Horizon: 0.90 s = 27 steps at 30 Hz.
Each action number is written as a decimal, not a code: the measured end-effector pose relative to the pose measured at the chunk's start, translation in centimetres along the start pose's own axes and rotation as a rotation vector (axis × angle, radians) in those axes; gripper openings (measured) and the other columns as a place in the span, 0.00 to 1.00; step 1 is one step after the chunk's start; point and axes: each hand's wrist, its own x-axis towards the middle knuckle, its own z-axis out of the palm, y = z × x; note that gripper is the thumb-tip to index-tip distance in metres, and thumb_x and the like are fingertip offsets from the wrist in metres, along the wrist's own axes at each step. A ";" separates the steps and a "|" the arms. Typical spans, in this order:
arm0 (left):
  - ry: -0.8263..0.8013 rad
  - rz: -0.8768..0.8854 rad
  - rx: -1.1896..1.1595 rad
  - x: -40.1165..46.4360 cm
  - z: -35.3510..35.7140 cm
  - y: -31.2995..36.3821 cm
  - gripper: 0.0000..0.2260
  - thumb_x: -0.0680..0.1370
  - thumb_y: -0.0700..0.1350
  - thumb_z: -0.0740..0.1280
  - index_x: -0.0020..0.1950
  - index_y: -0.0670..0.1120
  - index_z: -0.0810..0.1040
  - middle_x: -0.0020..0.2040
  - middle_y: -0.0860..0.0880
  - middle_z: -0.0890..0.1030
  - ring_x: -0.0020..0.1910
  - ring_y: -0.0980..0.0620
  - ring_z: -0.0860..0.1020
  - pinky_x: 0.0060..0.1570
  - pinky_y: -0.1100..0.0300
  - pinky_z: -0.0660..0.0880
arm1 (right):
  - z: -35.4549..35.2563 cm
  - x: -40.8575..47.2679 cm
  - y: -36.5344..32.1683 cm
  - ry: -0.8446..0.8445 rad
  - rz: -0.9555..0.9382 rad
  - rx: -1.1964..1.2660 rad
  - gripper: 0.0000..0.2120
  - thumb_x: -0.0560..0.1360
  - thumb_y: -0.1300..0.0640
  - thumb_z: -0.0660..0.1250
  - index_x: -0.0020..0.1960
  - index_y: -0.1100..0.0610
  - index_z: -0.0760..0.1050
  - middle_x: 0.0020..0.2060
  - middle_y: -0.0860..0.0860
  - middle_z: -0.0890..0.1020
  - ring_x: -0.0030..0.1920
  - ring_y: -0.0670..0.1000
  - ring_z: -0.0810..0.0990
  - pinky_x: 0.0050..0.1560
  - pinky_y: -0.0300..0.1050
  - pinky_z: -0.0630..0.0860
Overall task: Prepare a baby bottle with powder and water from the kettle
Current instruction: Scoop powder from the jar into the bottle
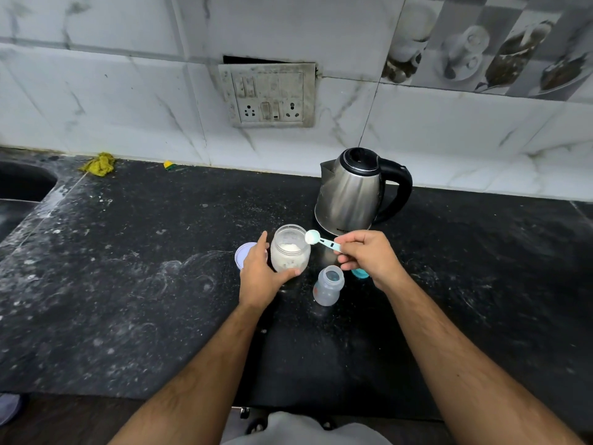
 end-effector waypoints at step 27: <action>-0.214 0.149 -0.055 -4.1 6.0 2.1 0.25 0.67 0.44 0.79 0.62 0.54 0.79 0.53 0.61 0.82 0.53 0.66 0.79 0.50 0.71 0.73 | -2.9 -4.7 5.2 0.182 -0.123 -0.278 0.13 0.73 0.71 0.67 0.44 0.54 0.83 0.30 0.48 0.82 0.31 0.46 0.83 0.33 0.39 0.80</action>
